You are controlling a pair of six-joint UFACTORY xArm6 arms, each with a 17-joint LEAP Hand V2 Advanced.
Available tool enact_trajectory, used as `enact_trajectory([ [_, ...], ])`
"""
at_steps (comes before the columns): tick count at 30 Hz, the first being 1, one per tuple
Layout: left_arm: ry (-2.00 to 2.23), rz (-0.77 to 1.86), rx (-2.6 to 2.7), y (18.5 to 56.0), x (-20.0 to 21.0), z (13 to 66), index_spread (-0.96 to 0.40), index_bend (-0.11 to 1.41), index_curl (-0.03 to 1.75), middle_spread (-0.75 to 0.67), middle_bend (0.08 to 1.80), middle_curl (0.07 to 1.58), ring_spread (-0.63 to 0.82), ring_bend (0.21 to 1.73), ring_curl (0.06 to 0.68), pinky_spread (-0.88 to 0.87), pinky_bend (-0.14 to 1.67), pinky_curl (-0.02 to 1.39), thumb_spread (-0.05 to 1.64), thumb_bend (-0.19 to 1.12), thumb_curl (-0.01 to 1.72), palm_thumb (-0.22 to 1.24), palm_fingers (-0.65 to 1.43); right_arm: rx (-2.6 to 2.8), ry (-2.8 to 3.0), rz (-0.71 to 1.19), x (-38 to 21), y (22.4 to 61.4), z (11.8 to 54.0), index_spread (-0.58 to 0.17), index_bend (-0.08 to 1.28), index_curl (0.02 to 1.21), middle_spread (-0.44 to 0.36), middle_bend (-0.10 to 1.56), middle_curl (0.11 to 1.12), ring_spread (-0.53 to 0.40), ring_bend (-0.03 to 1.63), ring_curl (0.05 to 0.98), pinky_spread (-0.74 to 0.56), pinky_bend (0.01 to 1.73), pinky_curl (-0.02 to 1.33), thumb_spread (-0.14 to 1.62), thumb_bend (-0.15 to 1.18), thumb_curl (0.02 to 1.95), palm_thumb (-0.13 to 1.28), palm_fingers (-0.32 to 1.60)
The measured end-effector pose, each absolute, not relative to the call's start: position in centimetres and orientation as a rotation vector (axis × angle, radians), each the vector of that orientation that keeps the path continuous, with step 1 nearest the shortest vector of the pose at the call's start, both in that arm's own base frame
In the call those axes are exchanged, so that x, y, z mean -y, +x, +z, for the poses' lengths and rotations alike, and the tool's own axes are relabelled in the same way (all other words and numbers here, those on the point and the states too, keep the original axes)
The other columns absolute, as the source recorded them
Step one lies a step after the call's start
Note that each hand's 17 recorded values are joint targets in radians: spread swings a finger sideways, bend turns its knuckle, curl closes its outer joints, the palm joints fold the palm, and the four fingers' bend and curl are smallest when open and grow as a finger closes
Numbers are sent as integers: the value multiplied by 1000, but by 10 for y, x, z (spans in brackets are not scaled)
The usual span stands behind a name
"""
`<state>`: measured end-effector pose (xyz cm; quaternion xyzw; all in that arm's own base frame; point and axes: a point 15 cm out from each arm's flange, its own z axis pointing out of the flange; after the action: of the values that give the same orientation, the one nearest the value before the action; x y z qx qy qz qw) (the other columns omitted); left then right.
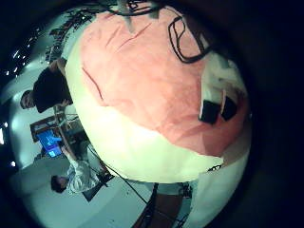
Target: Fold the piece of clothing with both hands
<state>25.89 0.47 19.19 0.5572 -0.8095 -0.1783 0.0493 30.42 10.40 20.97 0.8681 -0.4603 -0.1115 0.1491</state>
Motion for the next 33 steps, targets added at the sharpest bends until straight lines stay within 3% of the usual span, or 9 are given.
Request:
enact_trajectory([
  [13,1697,-545,2465,257,-7,204,-699,219,1205,-652,780,1201,-446,1387,548,-615,1279,608,976,-19,549,878,998,1329,2431,-141,-116,333,141,-276,188,330,-90,335,430,-151,530,317,-75,245,246,1048,-27,311,682,496],
  [19,1698,-548,2474,259,-8,216,-701,183,1288,-659,766,1218,-446,1384,546,-614,1278,604,977,-19,557,876,1002,1338,2415,-134,-118,335,130,-306,168,333,-153,441,480,-245,640,336,-229,330,236,1026,-19,318,694,775],
  [20,1694,-551,2473,259,-9,218,-702,181,1299,-660,765,1221,-446,1384,546,-613,1278,604,977,-19,558,876,1003,1339,2414,-133,-118,335,131,-330,181,333,-177,468,491,-280,713,347,-339,445,248,1030,-8,324,720,1038],
  [23,1671,-559,2477,257,-9,225,-697,178,1330,-664,759,1228,-445,1381,545,-613,1279,602,977,-19,561,876,1002,1346,2417,-126,-118,335,136,-379,371,451,-211,621,586,-304,857,444,-459,683,368,1040,6,345,802,1406],
  [24,1660,-559,2480,257,-9,227,-696,177,1339,-665,758,1230,-445,1381,545,-613,1279,602,977,-19,562,875,1002,1348,2419,-123,-117,336,138,-383,393,462,-213,641,596,-305,873,454,-467,706,378,1041,4,346,809,1386],
  [25,1642,-561,2480,256,-9,230,-694,176,1348,-666,757,1232,-445,1380,544,-613,1279,602,977,-19,563,875,1002,1348,2416,-122,-116,335,140,-383,498,515,-214,731,638,-297,916,482,-454,816,429,1070,17,354,852,1440],
  [29,1594,-575,2476,253,-9,244,-688,172,1378,-670,753,1239,-444,1380,543,-612,1280,600,979,-21,563,868,1002,1357,2410,-116,-111,330,158,-373,728,636,-219,918,731,-284,1074,560,-409,1021,538,1210,49,359,924,1326],
  [33,1545,-599,2477,246,-13,260,-680,170,1403,-673,750,1245,-444,1381,542,-610,1278,597,981,-20,563,866,1002,1351,2378,-136,-101,313,182,-358,854,717,-222,1030,796,-275,1183,617,-371,1130,612,1302,70,367,963,1204],
])
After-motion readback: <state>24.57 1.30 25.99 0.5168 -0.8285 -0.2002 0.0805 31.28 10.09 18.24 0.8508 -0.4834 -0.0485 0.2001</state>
